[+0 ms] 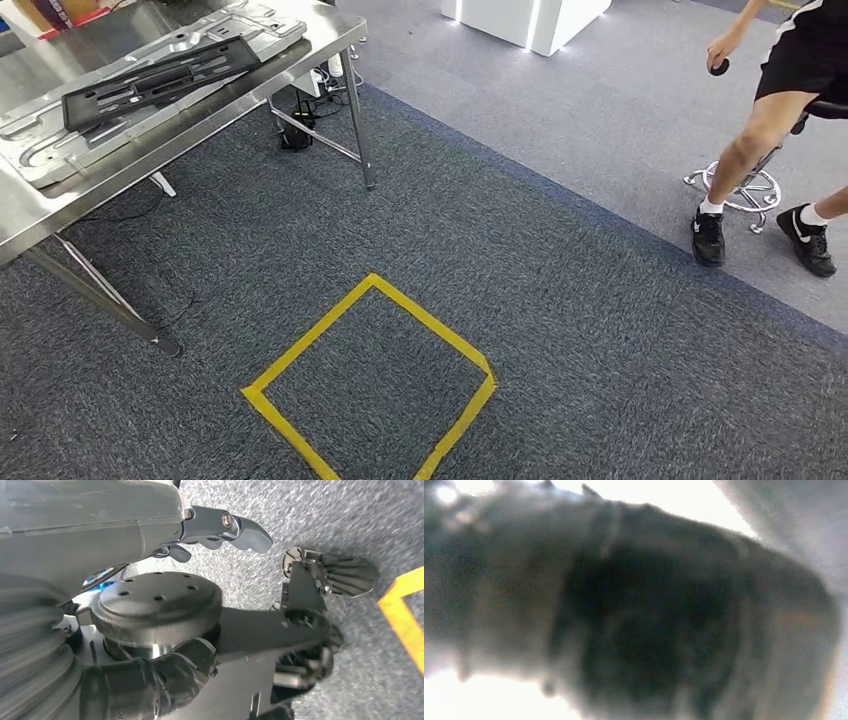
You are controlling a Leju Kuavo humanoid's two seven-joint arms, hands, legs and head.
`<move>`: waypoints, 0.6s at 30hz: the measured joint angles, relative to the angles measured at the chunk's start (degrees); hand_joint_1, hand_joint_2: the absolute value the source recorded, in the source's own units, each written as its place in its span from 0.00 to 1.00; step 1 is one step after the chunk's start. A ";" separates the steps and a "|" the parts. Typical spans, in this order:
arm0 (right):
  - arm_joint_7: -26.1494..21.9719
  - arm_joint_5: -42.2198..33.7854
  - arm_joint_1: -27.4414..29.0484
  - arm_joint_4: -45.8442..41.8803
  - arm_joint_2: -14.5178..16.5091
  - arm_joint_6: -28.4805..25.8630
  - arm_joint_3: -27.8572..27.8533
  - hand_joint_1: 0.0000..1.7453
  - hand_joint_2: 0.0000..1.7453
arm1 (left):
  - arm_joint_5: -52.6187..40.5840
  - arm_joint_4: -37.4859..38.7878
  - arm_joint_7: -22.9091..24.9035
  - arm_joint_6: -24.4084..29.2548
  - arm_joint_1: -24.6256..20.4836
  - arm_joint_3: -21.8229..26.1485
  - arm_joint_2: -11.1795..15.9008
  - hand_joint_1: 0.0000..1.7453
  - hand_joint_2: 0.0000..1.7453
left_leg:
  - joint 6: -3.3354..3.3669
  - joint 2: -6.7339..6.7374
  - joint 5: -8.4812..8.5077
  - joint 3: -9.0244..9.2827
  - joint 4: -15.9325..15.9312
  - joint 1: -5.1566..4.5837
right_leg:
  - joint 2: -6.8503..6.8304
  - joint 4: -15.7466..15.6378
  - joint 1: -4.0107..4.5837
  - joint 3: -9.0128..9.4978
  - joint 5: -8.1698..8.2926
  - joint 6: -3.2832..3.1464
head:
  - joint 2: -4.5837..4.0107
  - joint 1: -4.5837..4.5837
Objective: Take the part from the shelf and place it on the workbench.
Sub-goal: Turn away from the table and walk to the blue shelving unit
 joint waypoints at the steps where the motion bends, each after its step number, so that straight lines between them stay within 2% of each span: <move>1: 0.01 0.00 -0.06 0.01 0.00 0.00 -0.01 0.00 0.00 | 0.00 0.00 0.00 0.01 0.10 0.00 0.01 0.00 1.00 | 0.18 -1.24 -2.63 -1.20 3.29 -0.07 | 0.32 0.01 0.30 -0.55 0.42 -0.55 | 0.00 0.01; 2: 0.02 0.00 -0.09 0.01 0.00 0.00 -0.02 0.00 0.00 | 0.00 0.00 0.00 0.01 0.18 0.00 0.01 0.00 1.00 | 0.48 -1.95 -5.00 -2.41 6.96 -0.20 | 0.69 0.05 0.66 -1.13 0.83 -0.98 | 0.00 0.00; 3: 0.01 0.00 -0.10 0.01 0.00 -0.01 -0.03 0.00 0.00 | 0.00 0.00 0.00 0.01 0.24 0.00 0.01 0.00 1.00 | 0.83 -2.27 -6.55 -3.28 10.07 -0.38 | 1.13 0.13 1.06 -1.74 1.23 -1.30 | 0.00 0.01; 4: 0.01 0.00 -0.11 0.02 0.00 -0.01 -0.04 0.00 0.00 | 0.00 0.00 0.00 0.02 0.28 0.00 0.01 0.00 1.00 | 1.27 -2.44 -7.02 -3.42 11.79 -0.60 | 1.61 0.26 1.47 -2.35 1.62 -1.53 | 0.00 0.01; 5: 0.01 0.00 -0.10 0.02 0.00 -0.01 -0.05 0.00 0.00 | 0.00 0.00 0.00 0.02 0.29 0.00 0.01 0.00 1.00 | 1.77 -2.51 -6.27 -2.50 11.28 -0.87 | 2.07 0.45 1.83 -2.87 1.92 -1.66 | 0.00 0.00; 6: 0.01 0.00 -0.09 0.02 0.00 -0.01 -0.05 0.00 0.00 | 0.00 0.00 0.00 0.02 0.29 0.00 0.01 0.00 1.00 | 2.37 -2.61 -4.68 -0.58 8.71 -1.25 | 2.50 0.65 2.14 -3.28 2.16 -1.74 | 0.00 0.00; 7: 0.01 0.00 -0.07 0.01 0.04 -0.01 -0.05 0.00 0.00 | 0.00 0.00 0.00 0.02 0.26 0.00 0.06 0.00 1.00 | 3.18 -2.91 -3.00 1.99 4.62 -1.70 | 2.84 0.83 2.31 -3.56 2.34 -1.77 | 0.00 0.01; 9: 0.01 0.00 -0.05 0.01 0.27 0.02 -0.04 0.00 0.00 | 0.00 0.00 0.00 0.02 0.19 0.00 0.20 0.00 1.00 | 4.36 -3.45 -1.05 6.16 -2.41 -2.34 | 3.26 1.05 2.49 -3.95 2.76 -1.59 | 0.00 0.05; 10: 0.01 0.00 -0.04 0.01 0.37 0.03 -0.04 0.00 0.00 | 0.00 0.00 0.00 0.02 0.16 0.00 0.27 0.00 1.00 | 4.69 -3.63 -0.80 7.00 -4.23 -2.51 | 3.40 1.04 2.37 -4.11 3.07 -1.36 | 0.00 0.06; 13: 0.01 0.00 0.07 0.09 0.29 0.01 -0.06 0.00 0.00 | 0.00 0.00 0.00 0.02 0.11 0.01 0.21 0.00 1.00 | 4.85 -3.17 0.45 7.09 -6.18 -2.39 | 3.74 0.55 2.28 -4.29 3.93 -0.35 | 0.00 0.05; 14: 0.01 0.00 0.09 0.14 0.23 0.01 -0.06 0.00 0.00 | -0.01 0.00 0.00 0.02 0.09 0.01 0.15 0.00 1.00 | 5.01 -2.93 1.19 7.19 -6.97 -2.17 | 3.46 1.12 2.34 -4.60 3.20 -0.01 | 0.00 0.12; 15: 0.01 0.00 0.08 0.18 0.17 0.02 -0.05 0.00 0.00 | -0.01 0.00 0.00 0.02 0.07 0.02 0.09 0.00 1.00 | 5.09 -2.68 1.92 7.18 -7.70 -1.93 | 3.02 2.68 2.31 -5.23 1.67 0.37 | 0.00 0.20; 17: 0.01 0.00 0.03 0.19 0.17 0.03 -0.04 0.00 0.00 | -0.02 0.00 0.00 0.02 0.13 0.02 0.04 0.00 1.00 | 5.08 -2.25 2.78 6.59 -7.96 -1.74 | 1.94 9.10 1.57 -7.66 -2.96 1.22 | 0.00 0.31; 18: 0.01 0.00 0.03 0.19 0.18 0.02 -0.04 0.00 0.00 | -0.01 0.00 0.00 0.01 0.20 0.02 0.03 0.00 1.00 | 4.92 -2.00 2.95 6.08 -7.72 -1.69 | 1.68 12.52 1.08 -8.80 -4.67 1.68 | 0.00 0.31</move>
